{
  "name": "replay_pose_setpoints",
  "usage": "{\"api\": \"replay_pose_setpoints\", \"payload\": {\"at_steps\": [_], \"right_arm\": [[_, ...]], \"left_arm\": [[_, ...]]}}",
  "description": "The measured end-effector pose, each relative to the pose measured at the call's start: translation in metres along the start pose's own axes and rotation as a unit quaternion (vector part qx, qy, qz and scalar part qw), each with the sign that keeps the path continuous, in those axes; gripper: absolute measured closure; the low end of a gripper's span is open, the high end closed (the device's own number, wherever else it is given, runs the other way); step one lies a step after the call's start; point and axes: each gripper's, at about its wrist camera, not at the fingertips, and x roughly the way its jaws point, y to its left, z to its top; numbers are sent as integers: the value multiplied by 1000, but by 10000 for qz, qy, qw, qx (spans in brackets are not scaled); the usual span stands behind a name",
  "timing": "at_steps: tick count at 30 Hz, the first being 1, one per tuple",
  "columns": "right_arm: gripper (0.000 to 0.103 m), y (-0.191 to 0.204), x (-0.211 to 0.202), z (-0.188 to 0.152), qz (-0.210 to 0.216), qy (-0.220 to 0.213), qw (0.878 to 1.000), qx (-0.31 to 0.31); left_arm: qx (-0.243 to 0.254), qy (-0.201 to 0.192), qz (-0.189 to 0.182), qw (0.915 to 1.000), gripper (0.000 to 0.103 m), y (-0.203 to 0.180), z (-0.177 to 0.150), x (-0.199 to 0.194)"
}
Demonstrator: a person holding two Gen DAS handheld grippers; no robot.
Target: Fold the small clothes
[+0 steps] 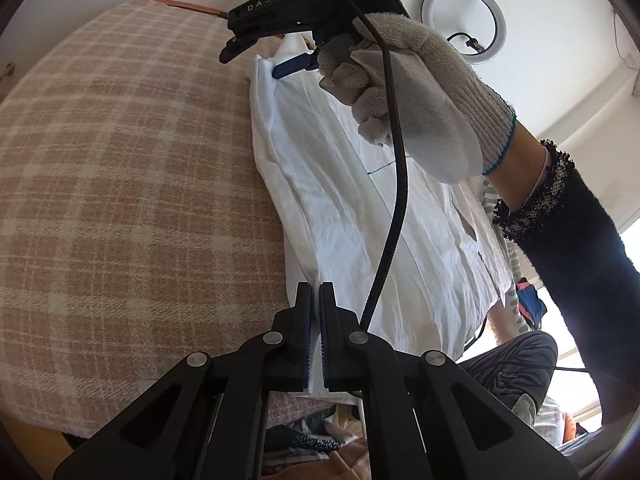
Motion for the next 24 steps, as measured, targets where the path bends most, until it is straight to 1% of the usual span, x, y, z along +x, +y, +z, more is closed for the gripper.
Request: {"api": "replay_pose_setpoints", "payload": {"at_steps": [1, 2, 3, 4, 5, 6, 7, 8, 11, 13, 14, 15, 16, 17, 18, 20, 24], "right_arm": [[46, -2, 2, 0, -100, 12, 9999, -34], [63, -5, 3, -2, -243, 13, 9997, -57], [71, -9, 2, -2, -304, -4, 9995, -49], [73, -16, 0, -2, -205, -17, 9998, 3], [79, -23, -2, -2, -72, -18, 9999, 75], [83, -28, -4, -2, -2, -23, 9999, 124], [84, -32, -5, -2, 68, -28, 9998, 164], [85, -34, -8, -3, 142, -43, 9997, 189], [87, -36, -16, -5, 228, -99, 9996, 163], [88, -37, -22, -6, 290, -139, 9993, 174], [88, -38, -26, -7, 327, -162, 9992, 181], [88, -39, -29, -7, 367, -190, 9990, 185], [88, -39, -32, -6, 409, -219, 9987, 192], [88, -41, -36, -7, 433, -246, 9986, 195], [88, -44, -40, -7, 471, -274, 9983, 211], [89, -52, -48, -8, 570, -366, 9974, 252], [89, -74, -69, -12, 760, -621, 9944, 384]], "left_arm": [[27, -26, 68, 10000, 101, 0, 0, -1], [65, -80, 166, 9998, 101, 0, -1, -2], [67, -154, 268, 9995, 101, 1, -4, -5], [21, -195, 345, 9992, 101, 3, -4, -7], [-35, -189, 434, 9989, 96, 6, -3, -8], [-91, -202, 540, 9983, 86, 8, -1, -9], [-106, -265, 608, 9977, 84, 10, -1, -11], [-82, -287, 673, 9973, 83, 12, -1, -10], [62, -102, 788, 9968, 83, 11, -7, -1], [133, -143, 797, 9966, 83, 9, -8, 0], [177, -70, 771, 9968, 83, 7, -8, 2], [213, -58, 800, 9965, 88, 6, -7, 3], [211, -47, 767, 9968, 95, 6, -7, 2], [182, -21, 635, 9978, 101, 5, -6, 2], [177, -25, 555, 9983, 101, 2, -5, 2], [326, -70, 510, 9981, 101, -7, -2, 2], [612, -170, 213, 9978, 101, -33, 3, -1]]}}
